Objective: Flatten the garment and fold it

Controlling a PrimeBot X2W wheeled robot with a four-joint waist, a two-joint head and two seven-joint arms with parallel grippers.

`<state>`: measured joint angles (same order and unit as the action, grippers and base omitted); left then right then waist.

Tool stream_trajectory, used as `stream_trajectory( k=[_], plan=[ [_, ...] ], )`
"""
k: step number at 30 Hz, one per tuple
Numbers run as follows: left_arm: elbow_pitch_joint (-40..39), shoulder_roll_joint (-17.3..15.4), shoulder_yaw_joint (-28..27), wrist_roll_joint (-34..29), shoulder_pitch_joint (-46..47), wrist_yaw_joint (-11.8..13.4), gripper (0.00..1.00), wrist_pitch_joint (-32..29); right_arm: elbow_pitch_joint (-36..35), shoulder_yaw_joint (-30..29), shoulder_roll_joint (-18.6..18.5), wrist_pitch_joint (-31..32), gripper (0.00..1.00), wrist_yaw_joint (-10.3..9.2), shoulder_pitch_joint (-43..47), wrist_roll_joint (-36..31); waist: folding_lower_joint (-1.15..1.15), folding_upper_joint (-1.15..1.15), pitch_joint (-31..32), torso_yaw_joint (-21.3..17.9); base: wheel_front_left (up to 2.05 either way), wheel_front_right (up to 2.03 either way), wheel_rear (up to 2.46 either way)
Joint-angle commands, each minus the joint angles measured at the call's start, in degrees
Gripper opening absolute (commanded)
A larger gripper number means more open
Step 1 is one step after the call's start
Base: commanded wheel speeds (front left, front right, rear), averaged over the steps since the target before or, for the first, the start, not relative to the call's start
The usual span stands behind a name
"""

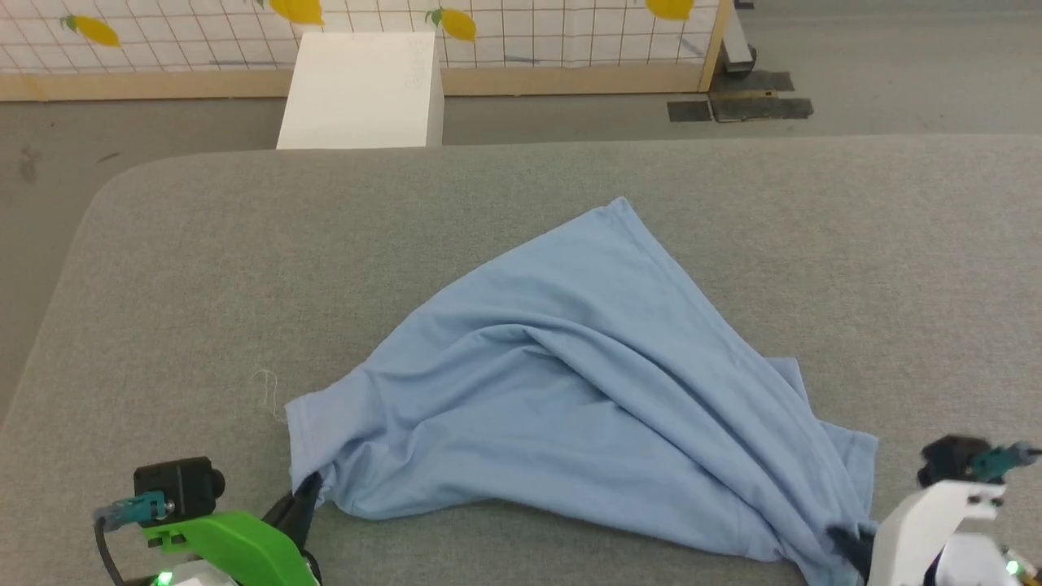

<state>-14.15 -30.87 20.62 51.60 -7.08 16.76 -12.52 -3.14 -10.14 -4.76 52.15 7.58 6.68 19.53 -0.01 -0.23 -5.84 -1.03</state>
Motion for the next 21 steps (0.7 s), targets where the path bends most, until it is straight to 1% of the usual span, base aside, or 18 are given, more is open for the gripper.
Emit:
stream_trajectory(
  k=[1,5,8,11,14,17,21],
  plan=[
    [0.15,0.21,-0.12,0.19,-0.53,0.28,0.00,0.17,-1.44,-0.53,-0.13,-1.97,1.00,-0.09,-1.88,1.02,0.01,0.23,0.42,-0.33,0.00,0.00,0.00],
    [0.33,0.35,-0.14,0.25,-0.88,0.50,0.00,0.40,-4.67,-2.15,-1.29,-9.35,1.00,-0.09,-5.64,3.35,0.01,0.23,1.23,-0.88,0.00,0.00,0.00],
    [0.28,0.32,-0.18,0.22,-1.11,0.68,0.00,0.50,-6.47,-2.12,-3.15,-17.03,1.00,-0.09,-8.46,4.19,0.01,0.23,1.53,-1.15,0.00,0.00,0.00],
    [0.11,0.28,-0.22,0.20,-1.10,0.82,0.00,0.51,-6.29,-0.64,-5.27,-25.92,1.00,-0.09,-11.23,3.98,0.01,0.23,1.36,-1.11,0.00,0.00,0.00],
    [-0.16,0.05,-0.43,0.13,-0.96,0.83,0.00,0.63,-4.74,0.79,-6.10,-32.82,1.00,-0.09,-13.81,3.28,0.01,0.23,0.48,-0.91,0.00,0.00,0.00],
    [-0.53,-0.32,-0.68,0.04,-0.51,0.51,0.00,0.76,-1.54,2.90,-6.09,-35.48,1.00,-0.09,-17.22,2.67,0.01,0.23,-1.18,-0.28,0.00,0.00,0.00],
    [-1.11,-0.80,-1.02,-0.03,0.80,-0.27,0.00,0.87,3.01,5.62,-6.23,-36.46,1.00,-0.09,-23.59,0.59,0.01,0.23,-4.63,1.59,0.00,0.00,0.00]
  ],
)
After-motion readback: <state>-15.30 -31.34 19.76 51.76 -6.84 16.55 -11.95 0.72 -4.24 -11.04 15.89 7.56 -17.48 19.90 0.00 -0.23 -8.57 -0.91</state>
